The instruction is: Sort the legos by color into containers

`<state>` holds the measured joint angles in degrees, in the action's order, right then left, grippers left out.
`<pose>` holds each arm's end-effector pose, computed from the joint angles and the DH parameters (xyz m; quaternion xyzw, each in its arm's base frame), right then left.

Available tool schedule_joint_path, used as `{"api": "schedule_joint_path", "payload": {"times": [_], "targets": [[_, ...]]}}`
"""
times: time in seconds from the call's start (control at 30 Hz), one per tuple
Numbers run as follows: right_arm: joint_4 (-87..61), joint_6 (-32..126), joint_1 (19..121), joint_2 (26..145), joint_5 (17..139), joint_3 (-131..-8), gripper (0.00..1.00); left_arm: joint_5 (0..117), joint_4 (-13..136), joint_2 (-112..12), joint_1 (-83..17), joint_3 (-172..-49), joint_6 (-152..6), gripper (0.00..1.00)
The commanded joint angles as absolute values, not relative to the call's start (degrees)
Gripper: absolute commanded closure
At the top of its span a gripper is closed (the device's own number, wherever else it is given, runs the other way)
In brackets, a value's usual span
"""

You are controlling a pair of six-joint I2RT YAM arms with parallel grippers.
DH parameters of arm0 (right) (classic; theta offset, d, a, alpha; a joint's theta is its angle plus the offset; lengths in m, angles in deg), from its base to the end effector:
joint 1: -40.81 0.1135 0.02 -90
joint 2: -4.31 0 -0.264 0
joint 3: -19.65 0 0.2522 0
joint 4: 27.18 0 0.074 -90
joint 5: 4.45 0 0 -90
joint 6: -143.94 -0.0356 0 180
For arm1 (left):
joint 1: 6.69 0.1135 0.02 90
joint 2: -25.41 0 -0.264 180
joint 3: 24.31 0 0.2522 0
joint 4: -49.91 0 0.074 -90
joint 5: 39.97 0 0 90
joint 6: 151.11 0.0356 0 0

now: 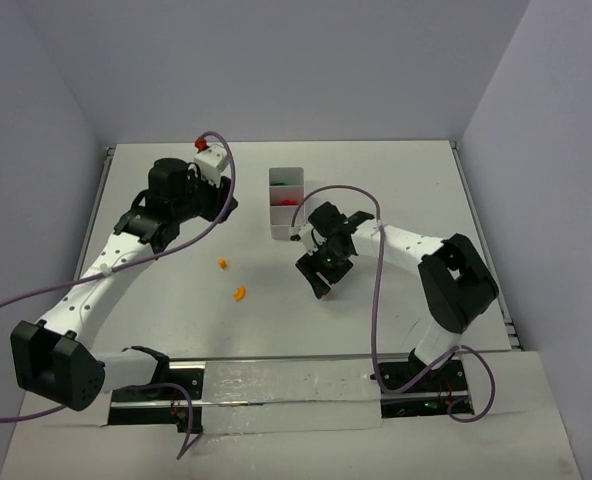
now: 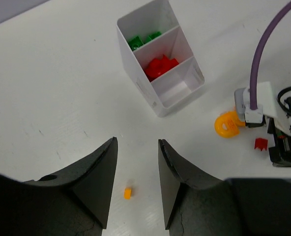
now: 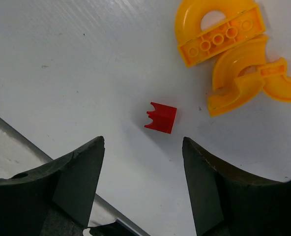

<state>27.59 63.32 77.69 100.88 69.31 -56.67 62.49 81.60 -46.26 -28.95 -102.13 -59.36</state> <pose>0.2458 0.1969 0.1840 -0.4025 0.8954 0.1667 0.0921 0.2616 -0.1154 0.3442 0.2315 0.8105 -0.1847 0.5054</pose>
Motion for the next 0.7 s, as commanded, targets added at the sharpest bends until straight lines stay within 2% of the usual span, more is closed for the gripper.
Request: {"api": "schedule_joint_path", "payload": {"times": [0.0, 0.1, 0.2, 0.33, 0.4, 0.57, 0.67], "targets": [[28.6, 72.0, 77.5, 97.1, 68.0, -58.3, 0.27, 68.6, 84.6, -45.8, -28.7, -102.9, -55.2, 0.53], [29.9, 84.4, 76.5, 92.8, 67.4, -58.0, 0.26, 73.1, 87.6, -47.2, -28.7, -104.3, -51.7, 0.53], [30.4, 95.0, 75.1, 89.4, 61.8, -57.3, 0.25, 74.9, 88.5, -47.7, -28.7, -105.0, -50.5, 0.52], [31.6, 120.8, 74.4, 85.3, 56.7, -52.8, 0.26, 76.7, 88.9, -48.4, -27.2, -105.8, -51.5, 0.51], [32.8, 128.4, 74.4, 86.5, 56.6, -52.8, 0.26, 78.9, 88.5, -48.4, -25.6, -106.0, -52.8, 0.5], [36.8, 138.4, 74.4, 92.1, 56.9, -55.5, 0.27, 89.8, 89.3, -49.0, -17.9, -107.5, -55.1, 0.47], [35.3, 142.5, 74.4, 93.4, 57.5, -54.7, 0.3, 92.1, 89.3, -49.2, -15.9, -107.7, -55.7, 0.46]]}}
